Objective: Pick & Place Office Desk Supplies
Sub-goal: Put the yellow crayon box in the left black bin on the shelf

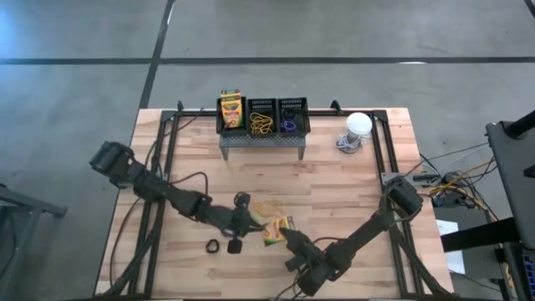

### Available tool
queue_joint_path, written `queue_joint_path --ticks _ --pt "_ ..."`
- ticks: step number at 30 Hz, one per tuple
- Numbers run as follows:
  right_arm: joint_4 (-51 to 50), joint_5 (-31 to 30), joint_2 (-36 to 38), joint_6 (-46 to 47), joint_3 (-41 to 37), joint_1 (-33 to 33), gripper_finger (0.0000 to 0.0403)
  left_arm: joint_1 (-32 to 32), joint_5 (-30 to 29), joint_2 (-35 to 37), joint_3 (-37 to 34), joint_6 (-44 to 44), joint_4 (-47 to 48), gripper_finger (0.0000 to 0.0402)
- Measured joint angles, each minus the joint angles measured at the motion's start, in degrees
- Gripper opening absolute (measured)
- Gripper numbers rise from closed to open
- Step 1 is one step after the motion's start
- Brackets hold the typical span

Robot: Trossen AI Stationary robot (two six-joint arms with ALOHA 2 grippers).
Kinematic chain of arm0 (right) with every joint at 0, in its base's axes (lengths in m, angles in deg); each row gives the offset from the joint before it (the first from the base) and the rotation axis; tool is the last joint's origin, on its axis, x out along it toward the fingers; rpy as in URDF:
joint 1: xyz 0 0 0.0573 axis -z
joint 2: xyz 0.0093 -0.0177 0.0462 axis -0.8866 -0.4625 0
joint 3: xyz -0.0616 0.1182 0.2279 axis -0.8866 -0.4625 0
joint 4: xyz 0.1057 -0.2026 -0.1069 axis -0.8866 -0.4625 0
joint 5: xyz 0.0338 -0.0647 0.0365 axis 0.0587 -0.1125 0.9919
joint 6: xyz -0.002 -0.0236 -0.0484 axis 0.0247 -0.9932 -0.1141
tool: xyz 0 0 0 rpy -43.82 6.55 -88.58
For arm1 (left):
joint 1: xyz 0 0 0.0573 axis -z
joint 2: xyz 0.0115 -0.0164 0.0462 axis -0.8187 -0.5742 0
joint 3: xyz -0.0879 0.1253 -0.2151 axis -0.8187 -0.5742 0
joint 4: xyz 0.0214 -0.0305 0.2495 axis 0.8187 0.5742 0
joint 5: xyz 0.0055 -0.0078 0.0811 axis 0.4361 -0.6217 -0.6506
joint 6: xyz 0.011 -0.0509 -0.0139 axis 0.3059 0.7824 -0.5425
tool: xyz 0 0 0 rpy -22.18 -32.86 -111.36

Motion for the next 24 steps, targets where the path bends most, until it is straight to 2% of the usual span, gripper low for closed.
queue_joint_path --ticks 4,7,13,16,20,24 --pt "0.19 -2.03 -1.13 -11.78 -0.46 0.14 0.004 -4.82 9.19 -0.8 0.07 2.52 -2.75 0.0084" --pt "0.25 -2.72 -1.22 -16.02 -0.72 0.22 0.0035 -8.53 14.95 -2.5 0.09 3.68 -3.57 0.0132" --pt "0.44 -2.58 -1.22 -16.36 -0.59 0.22 0.0036 -13.44 16.76 -4.81 0.33 4.81 -4.05 0.0231" --pt "0.45 -2.0 -1.19 -17.28 -0.59 0.22 0.0037 -14.59 20.59 -6.12 0.89 5.66 -5.04 0.0266" --pt "0.75 -0.85 -1.17 -19.81 -0.35 0.46 0.0037 -14.9 28.55 -9.08 2.7 5.98 -5.66 0.0285" --pt "1.64 -0.79 -1.13 -20.97 -0.35 0.95 0.0038 -14.86 29.85 -12.15 4.71 6.19 -5.82 0.0281"
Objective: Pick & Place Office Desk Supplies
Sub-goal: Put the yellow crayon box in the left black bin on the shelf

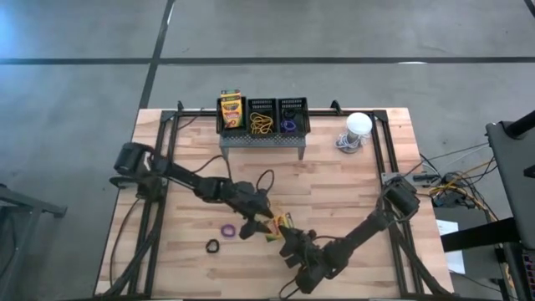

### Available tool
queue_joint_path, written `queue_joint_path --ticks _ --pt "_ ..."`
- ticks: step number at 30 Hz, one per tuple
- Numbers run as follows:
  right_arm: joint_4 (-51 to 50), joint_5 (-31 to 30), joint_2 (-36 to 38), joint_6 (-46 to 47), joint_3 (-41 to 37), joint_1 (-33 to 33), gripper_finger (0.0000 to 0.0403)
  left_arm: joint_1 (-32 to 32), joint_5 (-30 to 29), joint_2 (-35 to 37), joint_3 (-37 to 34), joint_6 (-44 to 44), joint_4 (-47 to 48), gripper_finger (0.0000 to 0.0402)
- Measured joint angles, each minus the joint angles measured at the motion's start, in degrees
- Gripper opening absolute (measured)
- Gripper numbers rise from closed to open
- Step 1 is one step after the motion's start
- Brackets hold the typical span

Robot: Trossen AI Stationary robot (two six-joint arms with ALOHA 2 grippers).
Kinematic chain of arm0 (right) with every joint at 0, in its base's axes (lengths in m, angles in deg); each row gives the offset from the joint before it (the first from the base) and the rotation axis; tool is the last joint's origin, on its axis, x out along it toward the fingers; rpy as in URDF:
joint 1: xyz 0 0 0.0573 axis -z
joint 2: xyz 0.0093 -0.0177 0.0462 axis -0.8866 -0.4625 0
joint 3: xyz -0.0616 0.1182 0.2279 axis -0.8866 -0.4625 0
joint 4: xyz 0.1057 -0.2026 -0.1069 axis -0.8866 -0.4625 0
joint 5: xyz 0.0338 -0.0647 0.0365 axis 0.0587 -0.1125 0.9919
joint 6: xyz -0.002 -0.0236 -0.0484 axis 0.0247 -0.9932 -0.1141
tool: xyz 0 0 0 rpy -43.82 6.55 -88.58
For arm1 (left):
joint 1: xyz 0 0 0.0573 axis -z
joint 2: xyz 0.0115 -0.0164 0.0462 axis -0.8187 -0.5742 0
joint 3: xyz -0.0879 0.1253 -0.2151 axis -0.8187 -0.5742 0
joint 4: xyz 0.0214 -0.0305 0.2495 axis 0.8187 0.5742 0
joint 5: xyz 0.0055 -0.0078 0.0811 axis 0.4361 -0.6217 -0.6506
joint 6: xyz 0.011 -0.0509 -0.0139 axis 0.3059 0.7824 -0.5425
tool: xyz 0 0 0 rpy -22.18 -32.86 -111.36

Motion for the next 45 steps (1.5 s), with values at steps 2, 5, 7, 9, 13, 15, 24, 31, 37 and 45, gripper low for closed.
queue_joint_path --ticks 2,5,7,9,13,15,24,31,37,45 --pt "0.51 0.02 0.02 -0.47 0.0 0.21 0.0038 -0.04 0.03 -0.77 0.49 0.0 0.09 0.0273" --pt "0.46 0.09 0.04 -0.52 -0.01 0.44 0.0038 -0.04 0.69 -1.37 0.92 -0.29 0.03 0.0253" --pt "0.55 0.09 0.06 -0.54 -0.02 0.56 0.0038 -0.04 1.58 -1.25 1.08 -0.5 0.05 0.0232" --pt "0.61 0.11 0.13 -0.52 0.0 0.72 0.0038 -0.04 1.71 -1.18 1.1 -0.74 -0.11 0.0205" --pt "0.6 2.6 0.21 1.97 0.0 1.53 0.0038 -0.1 1.69 -1.14 1.1 -1.89 0.5 0.0141" --pt "0.46 4.36 0.24 3.01 0.0 1.83 0.004 -0.1 1.75 -1.14 1.01 -2.17 0.73 0.0109" --pt "0.54 6.42 0.28 0.96 -0.04 1.85 0.0116 -0.08 3.85 -0.91 1.01 -3.0 1.32 0.003" --pt "0.76 5.42 0.37 4.0 0.12 -0.38 0.0192 -0.17 4.23 1.57 1.12 -0.73 2.79 0.0047" --pt "1.63 5.43 0.49 19.29 1.62 -4.02 0.0201 -0.15 -4.08 11.21 1.2 -4.28 13.29 0.0034" --pt "1.22 5.07 0.5 50.71 -0.58 -5.89 0.0186 1.68 -32.19 32.9 1.19 -12.58 25.28 0.0038"
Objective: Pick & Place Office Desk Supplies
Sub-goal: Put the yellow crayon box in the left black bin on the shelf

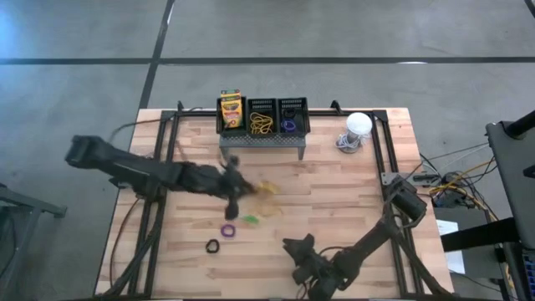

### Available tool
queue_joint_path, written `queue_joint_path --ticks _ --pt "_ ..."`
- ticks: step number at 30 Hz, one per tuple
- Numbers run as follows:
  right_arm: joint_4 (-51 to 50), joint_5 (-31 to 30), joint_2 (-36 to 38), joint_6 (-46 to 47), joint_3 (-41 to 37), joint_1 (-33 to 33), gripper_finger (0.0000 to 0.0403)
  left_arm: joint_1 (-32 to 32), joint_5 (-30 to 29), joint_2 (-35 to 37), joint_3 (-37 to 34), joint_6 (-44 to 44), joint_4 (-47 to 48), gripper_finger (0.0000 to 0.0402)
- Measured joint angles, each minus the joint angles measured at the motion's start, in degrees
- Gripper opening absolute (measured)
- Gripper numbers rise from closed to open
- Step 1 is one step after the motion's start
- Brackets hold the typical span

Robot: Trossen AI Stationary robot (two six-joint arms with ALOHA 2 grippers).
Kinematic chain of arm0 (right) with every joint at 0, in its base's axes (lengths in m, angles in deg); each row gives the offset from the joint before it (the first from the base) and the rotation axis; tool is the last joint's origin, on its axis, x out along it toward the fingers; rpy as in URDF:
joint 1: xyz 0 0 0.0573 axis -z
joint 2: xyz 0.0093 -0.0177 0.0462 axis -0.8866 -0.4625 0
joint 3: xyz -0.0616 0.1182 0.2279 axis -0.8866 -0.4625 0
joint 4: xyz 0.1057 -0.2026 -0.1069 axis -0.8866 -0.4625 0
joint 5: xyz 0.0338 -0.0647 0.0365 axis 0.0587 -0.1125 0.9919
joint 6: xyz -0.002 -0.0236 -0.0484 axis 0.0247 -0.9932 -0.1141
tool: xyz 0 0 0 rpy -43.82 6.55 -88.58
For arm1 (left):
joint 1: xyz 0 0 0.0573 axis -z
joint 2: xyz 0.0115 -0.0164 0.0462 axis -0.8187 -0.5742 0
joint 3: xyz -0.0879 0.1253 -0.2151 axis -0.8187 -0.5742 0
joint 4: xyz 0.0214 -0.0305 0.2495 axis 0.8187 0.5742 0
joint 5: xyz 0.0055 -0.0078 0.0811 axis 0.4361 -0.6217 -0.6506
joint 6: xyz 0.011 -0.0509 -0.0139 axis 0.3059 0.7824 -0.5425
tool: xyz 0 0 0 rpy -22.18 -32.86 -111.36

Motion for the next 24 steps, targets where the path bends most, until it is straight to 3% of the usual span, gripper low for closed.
queue_joint_path --ticks 3,8,14,18,24 --pt "0.09 -3.19 0.0 5.48 -1.31 0.14 0.018 -4.0 -5.47 7.17 0.0 -4.49 1.52 0.0038" --pt "0.17 -6.18 0.0 7.21 -2.31 0.61 0.0172 -17.55 -5.43 13.6 -0.11 -8.73 2.0 0.0039" --pt "0.22 -6.41 0.07 9.52 -2.97 0.52 0.0164 -33.31 0.65 12.44 -3.98 -4.44 0.6 0.0039" --pt "0.46 -6.4 0.13 10.36 -3.52 0.52 0.0159 -37.57 0.61 11.58 -9.51 -1.37 -5.35 0.0039" --pt "0.8 -6.4 0.2 11.0 -4.06 0.52 0.015 -38.26 0.64 11.64 -17.76 0.06 -21.77 0.004"
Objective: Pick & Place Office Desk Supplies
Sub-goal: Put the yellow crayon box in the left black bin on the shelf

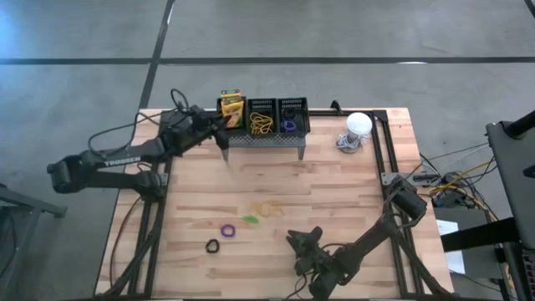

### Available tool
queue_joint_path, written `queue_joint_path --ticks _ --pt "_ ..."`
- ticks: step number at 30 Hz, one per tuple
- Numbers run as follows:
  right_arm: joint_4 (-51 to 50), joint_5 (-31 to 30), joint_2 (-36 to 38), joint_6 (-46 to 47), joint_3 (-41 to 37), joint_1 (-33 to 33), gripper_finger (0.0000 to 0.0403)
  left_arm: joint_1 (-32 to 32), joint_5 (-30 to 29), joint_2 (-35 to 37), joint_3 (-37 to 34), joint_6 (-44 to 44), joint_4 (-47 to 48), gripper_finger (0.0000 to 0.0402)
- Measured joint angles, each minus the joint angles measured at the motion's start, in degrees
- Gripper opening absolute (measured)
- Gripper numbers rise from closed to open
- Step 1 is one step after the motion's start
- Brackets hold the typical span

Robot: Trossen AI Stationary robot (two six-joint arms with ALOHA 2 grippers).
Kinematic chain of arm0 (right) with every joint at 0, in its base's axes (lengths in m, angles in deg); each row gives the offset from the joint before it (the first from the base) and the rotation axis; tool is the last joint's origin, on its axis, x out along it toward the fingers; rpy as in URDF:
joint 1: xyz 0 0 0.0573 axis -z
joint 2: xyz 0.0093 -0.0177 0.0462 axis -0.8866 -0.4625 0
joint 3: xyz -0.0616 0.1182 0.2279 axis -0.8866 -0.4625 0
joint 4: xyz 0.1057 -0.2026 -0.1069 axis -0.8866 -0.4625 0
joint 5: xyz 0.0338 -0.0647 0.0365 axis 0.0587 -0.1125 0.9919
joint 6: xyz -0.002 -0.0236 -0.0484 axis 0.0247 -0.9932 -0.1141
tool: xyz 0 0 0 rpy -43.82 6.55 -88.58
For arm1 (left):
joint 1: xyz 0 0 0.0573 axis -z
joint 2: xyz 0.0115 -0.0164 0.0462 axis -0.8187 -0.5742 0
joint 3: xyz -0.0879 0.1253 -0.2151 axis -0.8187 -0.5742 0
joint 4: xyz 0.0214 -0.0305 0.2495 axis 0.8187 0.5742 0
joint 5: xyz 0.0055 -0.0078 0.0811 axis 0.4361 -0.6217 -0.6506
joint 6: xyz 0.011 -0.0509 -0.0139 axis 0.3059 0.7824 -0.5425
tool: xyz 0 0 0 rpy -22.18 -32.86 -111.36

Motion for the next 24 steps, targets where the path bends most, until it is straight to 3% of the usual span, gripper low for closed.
queue_joint_path --ticks 9,24 --pt "0.0 0.07 0.0 -0.15 0.0 0.0 0.014 -1.33 -1.11 -0.72 -3.71 -0.04 -3.66 0.0056" --pt "0.07 0.13 -0.04 -0.15 -0.04 0.02 0.0132 -1.33 0.43 -5.47 -3.38 -0.17 -4.72 0.0078"
